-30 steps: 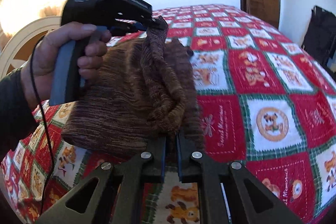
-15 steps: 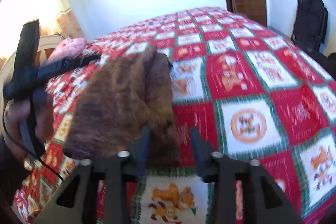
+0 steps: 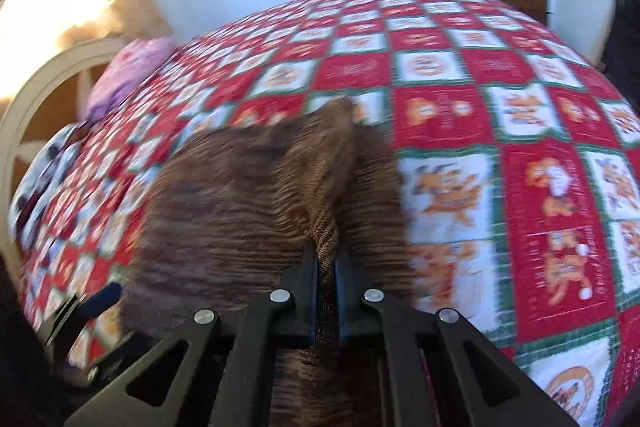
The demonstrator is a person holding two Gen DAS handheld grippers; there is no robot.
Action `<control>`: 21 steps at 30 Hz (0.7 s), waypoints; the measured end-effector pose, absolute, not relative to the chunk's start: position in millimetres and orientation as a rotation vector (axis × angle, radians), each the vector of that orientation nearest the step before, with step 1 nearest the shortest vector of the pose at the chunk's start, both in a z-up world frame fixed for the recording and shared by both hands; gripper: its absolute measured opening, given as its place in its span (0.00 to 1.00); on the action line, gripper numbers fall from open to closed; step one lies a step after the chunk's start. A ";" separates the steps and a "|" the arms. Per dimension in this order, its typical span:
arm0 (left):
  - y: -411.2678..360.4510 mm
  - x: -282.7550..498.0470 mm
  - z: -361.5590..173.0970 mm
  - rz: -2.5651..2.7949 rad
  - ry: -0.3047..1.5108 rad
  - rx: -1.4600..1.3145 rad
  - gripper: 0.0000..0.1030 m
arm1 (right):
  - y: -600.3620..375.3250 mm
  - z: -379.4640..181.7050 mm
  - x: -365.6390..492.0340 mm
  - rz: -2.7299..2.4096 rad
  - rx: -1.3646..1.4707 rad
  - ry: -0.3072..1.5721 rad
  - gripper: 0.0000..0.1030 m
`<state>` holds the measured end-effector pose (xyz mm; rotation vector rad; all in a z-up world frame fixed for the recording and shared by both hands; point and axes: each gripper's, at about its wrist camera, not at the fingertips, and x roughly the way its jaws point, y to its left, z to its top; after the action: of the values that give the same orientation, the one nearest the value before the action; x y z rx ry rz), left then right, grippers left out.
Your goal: Fold small clothes
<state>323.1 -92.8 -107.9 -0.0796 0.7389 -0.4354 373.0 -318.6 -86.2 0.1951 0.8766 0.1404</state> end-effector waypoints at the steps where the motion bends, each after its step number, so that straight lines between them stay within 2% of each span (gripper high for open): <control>1: -93.8 323.0 -111.4 -0.442 0.755 -0.071 0.81 | -323.3 -88.5 370.6 0.113 0.193 0.873 0.06; 5: -95.9 323.9 -120.0 -0.459 0.805 -0.055 0.81 | -325.9 -96.0 365.9 0.102 0.165 0.872 0.07; 9: -94.1 322.8 -120.6 -0.445 0.805 -0.059 0.89 | -325.8 -80.1 352.3 0.084 0.154 0.842 0.21; 14: -91.7 323.0 -123.4 -0.448 0.821 -0.079 0.90 | -303.0 -59.4 320.7 0.219 0.096 0.758 0.21; 21: -92.8 323.1 -124.7 -0.447 0.832 -0.076 0.92 | -298.3 -95.7 300.5 0.241 -0.004 0.867 0.21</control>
<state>323.1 -92.8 -124.7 -0.0760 0.8317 -0.4472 300.5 -298.3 -95.7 -0.0043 0.8666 0.2412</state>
